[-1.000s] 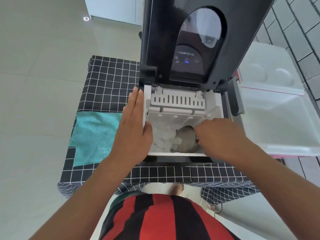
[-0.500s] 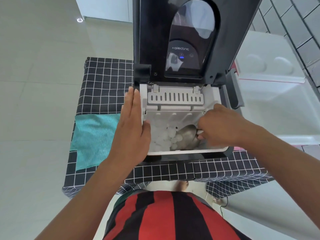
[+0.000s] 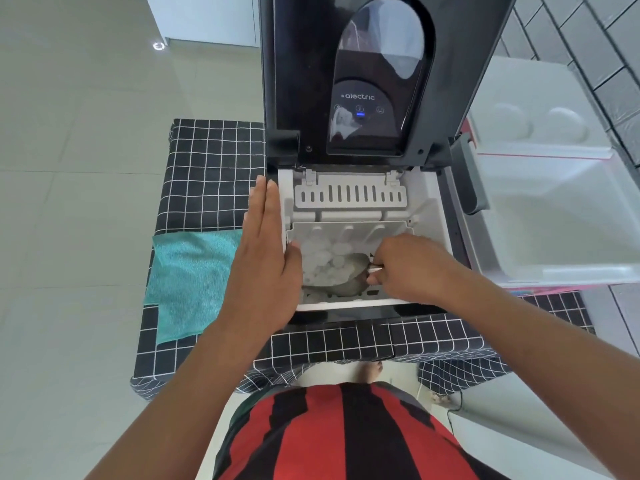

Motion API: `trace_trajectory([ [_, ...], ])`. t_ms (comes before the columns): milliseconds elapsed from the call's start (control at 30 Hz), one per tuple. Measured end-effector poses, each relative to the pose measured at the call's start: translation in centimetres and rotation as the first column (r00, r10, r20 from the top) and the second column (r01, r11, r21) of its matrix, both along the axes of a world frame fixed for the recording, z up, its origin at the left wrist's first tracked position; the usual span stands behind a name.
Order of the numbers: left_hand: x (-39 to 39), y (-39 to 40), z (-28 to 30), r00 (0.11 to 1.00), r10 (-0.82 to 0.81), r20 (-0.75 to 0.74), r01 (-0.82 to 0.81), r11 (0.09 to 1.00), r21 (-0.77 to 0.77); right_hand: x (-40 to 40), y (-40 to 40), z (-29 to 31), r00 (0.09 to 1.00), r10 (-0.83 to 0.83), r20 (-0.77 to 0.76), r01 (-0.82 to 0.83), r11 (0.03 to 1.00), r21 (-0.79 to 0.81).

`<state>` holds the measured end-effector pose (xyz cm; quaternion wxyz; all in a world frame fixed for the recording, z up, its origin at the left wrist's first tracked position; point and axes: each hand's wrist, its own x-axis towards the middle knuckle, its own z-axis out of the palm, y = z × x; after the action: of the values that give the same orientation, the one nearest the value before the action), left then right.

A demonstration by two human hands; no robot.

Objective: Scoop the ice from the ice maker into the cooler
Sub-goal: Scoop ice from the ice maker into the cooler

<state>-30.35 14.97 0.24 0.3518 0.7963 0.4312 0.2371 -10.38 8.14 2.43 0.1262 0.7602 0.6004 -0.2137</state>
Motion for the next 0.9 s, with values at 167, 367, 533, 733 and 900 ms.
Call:
trace_trajectory([
  [167,0.1,0.1,0.0,1.0,-0.001,0.005,0.001,1.0,0.005,-0.4,-0.2,0.0,0.997,-0.024,0.077,0.017,0.995,0.094],
  [367,0.0,0.1,-0.1,1.0,0.011,-0.001,-0.011,1.0,0.01,-1.0,0.3,0.6,0.995,0.039,0.091,-0.048,0.993,0.103],
  [533,0.2,0.1,-0.1,1.0,-0.001,-0.013,0.001,1.0,0.008,-0.6,0.3,0.5,0.995,-0.083,-0.063,0.079,0.994,-0.071],
  [733,0.1,0.0,-0.1,1.0,0.004,-0.021,-0.004,1.0,0.002,-0.7,-0.3,0.7,0.972,-0.193,-0.137,0.19,0.981,-0.036],
  [900,0.1,0.0,-0.2,1.0,0.013,-0.005,-0.013,1.0,-0.018,-1.5,-0.3,0.5,0.99,-0.126,0.068,0.119,0.987,0.105],
])
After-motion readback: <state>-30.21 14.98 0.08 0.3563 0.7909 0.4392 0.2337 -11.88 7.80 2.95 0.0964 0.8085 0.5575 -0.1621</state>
